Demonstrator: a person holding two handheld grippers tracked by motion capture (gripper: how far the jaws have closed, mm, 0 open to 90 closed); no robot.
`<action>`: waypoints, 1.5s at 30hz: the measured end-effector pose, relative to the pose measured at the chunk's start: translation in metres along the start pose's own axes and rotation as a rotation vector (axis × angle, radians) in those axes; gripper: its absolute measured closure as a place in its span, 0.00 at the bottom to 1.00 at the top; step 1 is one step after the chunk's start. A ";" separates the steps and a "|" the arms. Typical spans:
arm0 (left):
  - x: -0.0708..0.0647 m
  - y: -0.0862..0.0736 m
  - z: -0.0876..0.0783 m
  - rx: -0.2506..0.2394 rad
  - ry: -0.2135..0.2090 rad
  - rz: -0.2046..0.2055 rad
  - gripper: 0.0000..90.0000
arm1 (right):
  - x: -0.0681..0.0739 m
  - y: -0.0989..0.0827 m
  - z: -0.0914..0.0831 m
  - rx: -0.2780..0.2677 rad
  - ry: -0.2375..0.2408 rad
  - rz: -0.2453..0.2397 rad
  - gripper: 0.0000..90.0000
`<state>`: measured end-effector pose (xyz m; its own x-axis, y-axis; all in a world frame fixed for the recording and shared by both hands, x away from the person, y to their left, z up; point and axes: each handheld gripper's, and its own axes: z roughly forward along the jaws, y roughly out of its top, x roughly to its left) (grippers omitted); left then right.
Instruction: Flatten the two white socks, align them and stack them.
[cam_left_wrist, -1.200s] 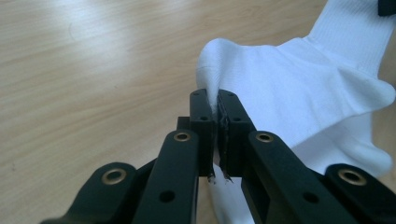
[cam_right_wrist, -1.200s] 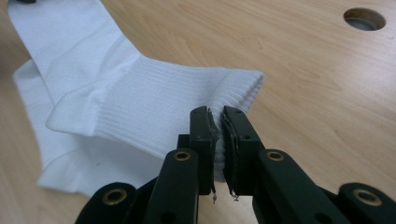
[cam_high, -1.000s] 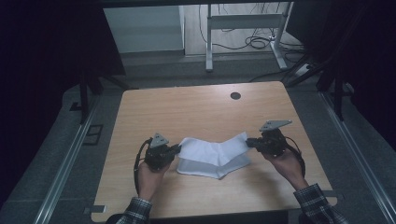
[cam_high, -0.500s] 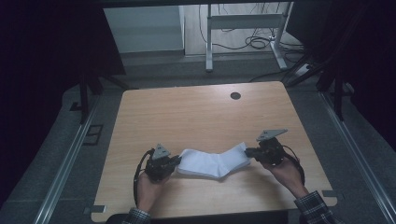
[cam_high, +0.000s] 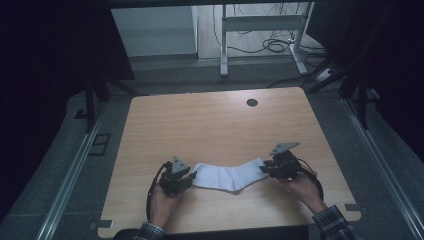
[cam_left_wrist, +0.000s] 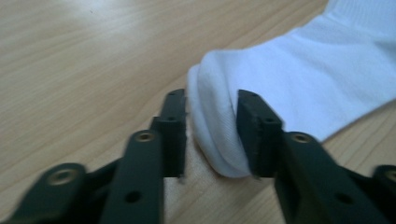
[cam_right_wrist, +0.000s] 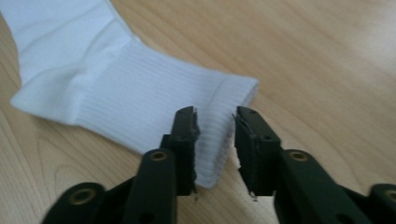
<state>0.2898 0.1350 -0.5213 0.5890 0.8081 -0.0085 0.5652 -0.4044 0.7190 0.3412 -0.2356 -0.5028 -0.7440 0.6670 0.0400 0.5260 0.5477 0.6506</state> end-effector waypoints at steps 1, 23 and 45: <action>0.000 0.000 0.001 0.006 0.003 0.002 0.67 | -0.001 0.001 0.000 -0.006 -0.002 0.003 0.69; 0.014 0.015 0.035 0.023 0.054 -0.018 0.58 | -0.021 0.001 0.021 -0.018 -0.042 0.052 0.65; 0.000 0.026 0.017 -0.046 -0.108 -0.019 0.27 | -0.014 0.007 -0.006 -0.087 0.001 0.043 0.35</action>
<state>0.3138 0.1171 -0.5144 0.6388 0.7634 -0.0958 0.5515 -0.3676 0.7488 0.3528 -0.2441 -0.4948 -0.7219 0.6884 0.0700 0.5196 0.4725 0.7119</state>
